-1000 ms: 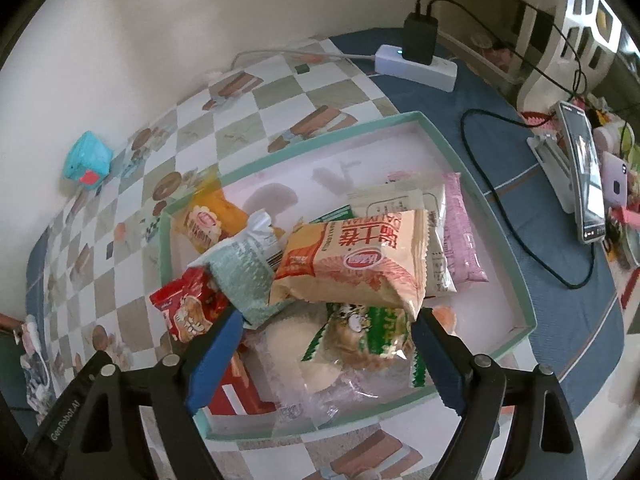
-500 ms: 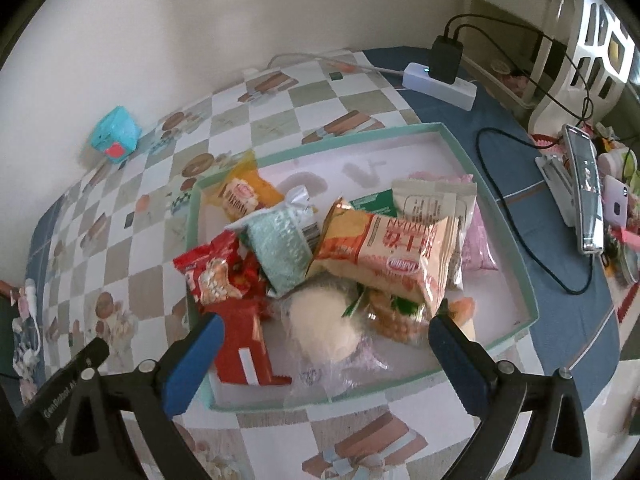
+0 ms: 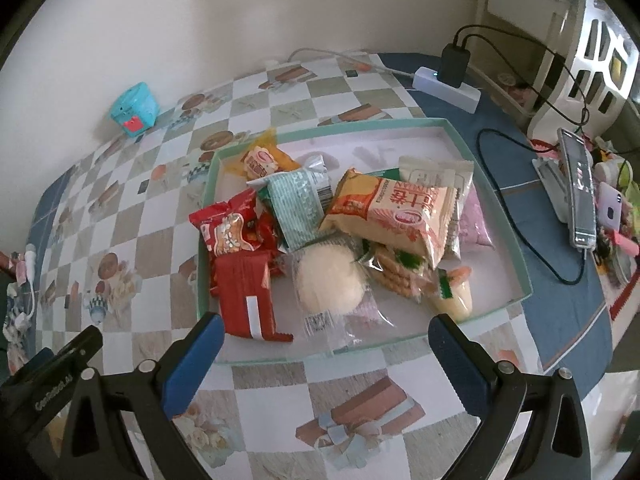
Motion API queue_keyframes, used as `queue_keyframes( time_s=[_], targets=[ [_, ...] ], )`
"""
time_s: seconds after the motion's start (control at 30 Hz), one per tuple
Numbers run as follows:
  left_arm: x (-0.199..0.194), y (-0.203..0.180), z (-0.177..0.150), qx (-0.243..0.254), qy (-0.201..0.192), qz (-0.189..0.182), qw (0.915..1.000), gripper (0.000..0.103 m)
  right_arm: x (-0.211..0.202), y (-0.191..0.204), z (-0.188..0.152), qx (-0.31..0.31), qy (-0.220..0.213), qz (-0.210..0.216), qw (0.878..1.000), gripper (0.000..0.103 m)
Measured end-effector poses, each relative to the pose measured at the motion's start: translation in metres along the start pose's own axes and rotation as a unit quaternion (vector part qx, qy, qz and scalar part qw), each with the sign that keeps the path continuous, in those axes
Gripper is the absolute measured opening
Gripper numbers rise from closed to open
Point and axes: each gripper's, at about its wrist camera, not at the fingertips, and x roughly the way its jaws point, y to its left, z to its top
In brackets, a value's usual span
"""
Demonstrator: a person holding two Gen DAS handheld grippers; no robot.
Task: Organize snacks
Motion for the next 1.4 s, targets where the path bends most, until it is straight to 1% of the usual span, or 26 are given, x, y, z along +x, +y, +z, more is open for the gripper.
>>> queue_keyframes(
  time_s=[0.23,0.37,0.77,1.4],
  targets=[
    [-0.013,0.001,-0.015,0.023,-0.024,-0.007,0.9994,0.092,-0.008,-0.003,-0.01,-0.003,-0.01,-0.002,1.0,0.103],
    [-0.018,0.0,-0.022,0.032,-0.031,-0.008,0.999,0.092,-0.013,-0.003,-0.015,-0.009,-0.016,-0.002,1.0,0.103],
    [-0.024,0.006,-0.028,0.026,-0.044,-0.003,0.9987,0.092,-0.025,-0.002,-0.026,-0.02,-0.033,0.0,0.999,0.103],
    [-0.014,0.009,-0.027,0.021,-0.019,0.004,0.9996,0.092,-0.021,0.002,-0.026,-0.029,-0.024,0.0,0.999,0.103]
  ],
)
